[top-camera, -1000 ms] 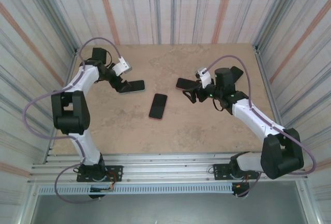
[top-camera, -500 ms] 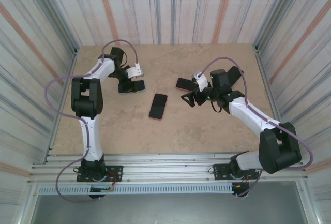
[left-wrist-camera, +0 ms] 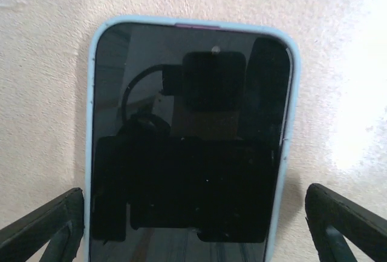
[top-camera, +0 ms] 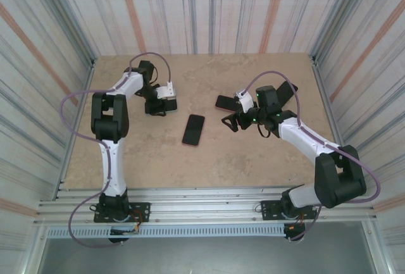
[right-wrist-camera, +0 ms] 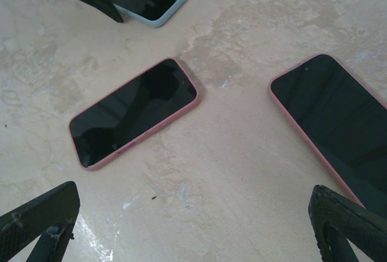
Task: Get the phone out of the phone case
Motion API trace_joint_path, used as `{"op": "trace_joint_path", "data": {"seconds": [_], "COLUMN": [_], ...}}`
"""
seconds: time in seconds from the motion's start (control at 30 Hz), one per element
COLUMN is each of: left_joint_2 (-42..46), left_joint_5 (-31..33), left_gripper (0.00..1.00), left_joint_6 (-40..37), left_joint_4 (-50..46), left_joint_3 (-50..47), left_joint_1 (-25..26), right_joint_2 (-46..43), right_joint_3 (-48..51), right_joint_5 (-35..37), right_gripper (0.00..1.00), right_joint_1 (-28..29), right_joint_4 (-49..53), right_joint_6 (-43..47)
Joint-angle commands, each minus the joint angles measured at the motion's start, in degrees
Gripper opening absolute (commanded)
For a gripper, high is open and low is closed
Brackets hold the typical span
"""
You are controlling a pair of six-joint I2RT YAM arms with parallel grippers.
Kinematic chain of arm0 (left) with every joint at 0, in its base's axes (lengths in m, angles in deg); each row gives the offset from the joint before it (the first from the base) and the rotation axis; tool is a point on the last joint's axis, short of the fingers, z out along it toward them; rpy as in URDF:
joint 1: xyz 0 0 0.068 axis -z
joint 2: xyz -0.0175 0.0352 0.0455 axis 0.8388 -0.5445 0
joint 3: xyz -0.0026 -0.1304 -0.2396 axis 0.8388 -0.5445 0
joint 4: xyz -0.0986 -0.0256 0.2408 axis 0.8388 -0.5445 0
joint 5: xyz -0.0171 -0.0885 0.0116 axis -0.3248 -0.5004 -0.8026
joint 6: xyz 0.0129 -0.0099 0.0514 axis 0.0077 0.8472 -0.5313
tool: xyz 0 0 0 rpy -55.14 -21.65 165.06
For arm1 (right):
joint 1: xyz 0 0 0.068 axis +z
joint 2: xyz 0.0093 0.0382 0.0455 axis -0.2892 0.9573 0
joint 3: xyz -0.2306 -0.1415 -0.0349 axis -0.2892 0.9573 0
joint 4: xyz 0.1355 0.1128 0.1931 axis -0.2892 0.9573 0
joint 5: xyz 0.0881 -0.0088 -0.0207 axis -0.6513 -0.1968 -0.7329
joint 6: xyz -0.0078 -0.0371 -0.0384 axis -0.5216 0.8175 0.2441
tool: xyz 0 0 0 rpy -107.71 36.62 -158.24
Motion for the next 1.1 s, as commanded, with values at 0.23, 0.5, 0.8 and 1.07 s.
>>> {"op": "trace_joint_path", "data": {"seconds": [0.23,0.5,0.8,1.07], "left_joint_2": [-2.5,-2.5,0.4,4.4], "left_joint_5": [0.8,0.7,0.9,0.6], "left_gripper": [0.88,0.63,0.54,0.52], "left_joint_6": [-1.3,0.0,6.1,21.0], "left_joint_4": [-0.9,-2.6,-2.3,0.9], "left_joint_3": [1.1,0.8,4.0,7.1], "left_joint_1": [0.4,0.7,1.9,3.2], "right_joint_2": [1.2,0.7,2.7,3.6], "right_joint_3": [-1.1,-1.5,-1.5,1.2], "right_joint_5": [-4.4,-6.9,-4.9,-5.4], "right_gripper": [0.99,0.99,0.99,0.99], "right_joint_1": [-0.8,-0.7,-0.6,-0.6], "right_joint_4": [2.4,1.5,-3.2,-12.2], "right_joint_6": [0.6,-1.0,-6.5,-14.1]}}
